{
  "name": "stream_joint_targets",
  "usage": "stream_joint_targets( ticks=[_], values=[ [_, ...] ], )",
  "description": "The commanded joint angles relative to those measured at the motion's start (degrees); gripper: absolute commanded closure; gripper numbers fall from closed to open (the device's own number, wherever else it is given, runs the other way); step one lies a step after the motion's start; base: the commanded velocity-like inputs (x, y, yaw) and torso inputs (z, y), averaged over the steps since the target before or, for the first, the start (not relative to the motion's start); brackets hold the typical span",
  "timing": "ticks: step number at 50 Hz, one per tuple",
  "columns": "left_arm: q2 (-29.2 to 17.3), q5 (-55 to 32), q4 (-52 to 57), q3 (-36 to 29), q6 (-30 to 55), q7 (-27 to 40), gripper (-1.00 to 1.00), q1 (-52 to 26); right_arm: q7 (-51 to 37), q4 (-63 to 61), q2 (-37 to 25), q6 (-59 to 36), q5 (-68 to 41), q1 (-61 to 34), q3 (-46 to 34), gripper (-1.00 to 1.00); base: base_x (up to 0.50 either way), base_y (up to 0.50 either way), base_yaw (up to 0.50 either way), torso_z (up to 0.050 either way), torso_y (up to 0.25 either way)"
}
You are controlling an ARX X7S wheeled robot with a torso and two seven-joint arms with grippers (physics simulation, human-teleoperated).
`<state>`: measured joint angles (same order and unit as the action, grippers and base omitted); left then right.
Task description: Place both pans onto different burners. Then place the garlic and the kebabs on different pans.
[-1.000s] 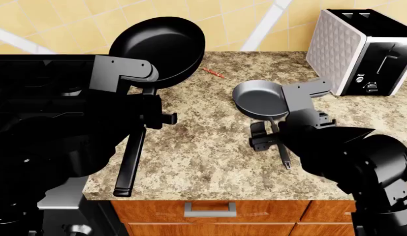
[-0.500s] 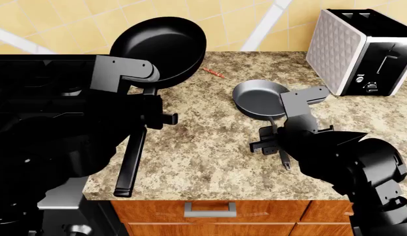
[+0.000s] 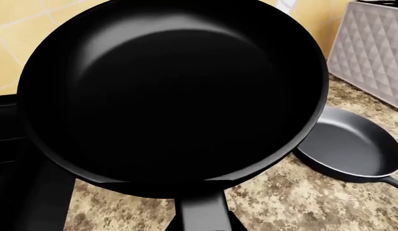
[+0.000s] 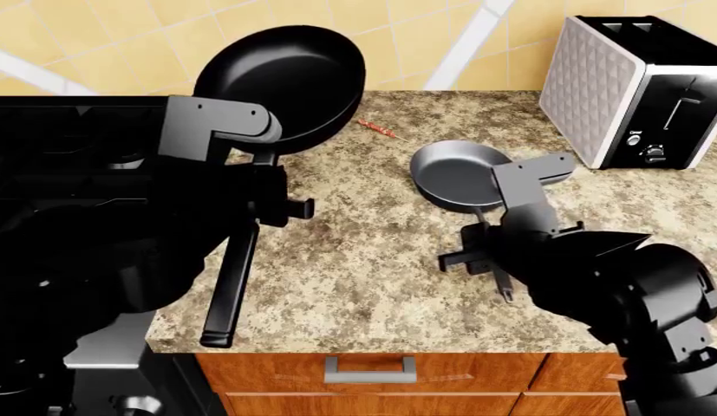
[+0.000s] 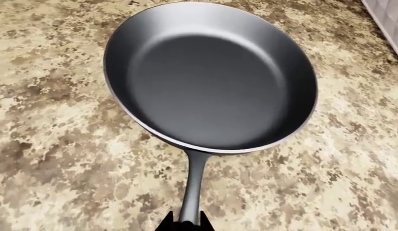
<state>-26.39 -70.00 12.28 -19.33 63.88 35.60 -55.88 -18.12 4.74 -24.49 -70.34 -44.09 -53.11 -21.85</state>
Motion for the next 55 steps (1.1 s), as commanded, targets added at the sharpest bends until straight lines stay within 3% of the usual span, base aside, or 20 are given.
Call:
stream_joint_targets(
  ticks=[1, 16, 55],
  values=[
    [0.1, 2.1, 0.9, 2.1, -1.3, 0.2, 1.0, -1.9, -4.1, -0.7, 0.1, -0.2, -1.8, -0.1, 0.3, 1.0, 0.0, 0.0, 0.0, 0.0, 0.01],
    [-0.4, 1.9, 1.4, 2.4, -2.4, 0.0, 1.0, -1.1, -9.3, -9.2, -0.7, -2.9, -5.0, 0.4, 4.9, 1.0, 0.0, 0.0, 0.0, 0.001, 0.004],
    [-1.3, 0.5, 2.7, 2.8, -3.1, 1.0, 1.0, -0.5, -14.6, -17.2, -1.8, -5.3, -7.6, -1.1, 7.6, 1.0, 0.0, 0.0, 0.0, 0.001, 0.005]
  ],
)
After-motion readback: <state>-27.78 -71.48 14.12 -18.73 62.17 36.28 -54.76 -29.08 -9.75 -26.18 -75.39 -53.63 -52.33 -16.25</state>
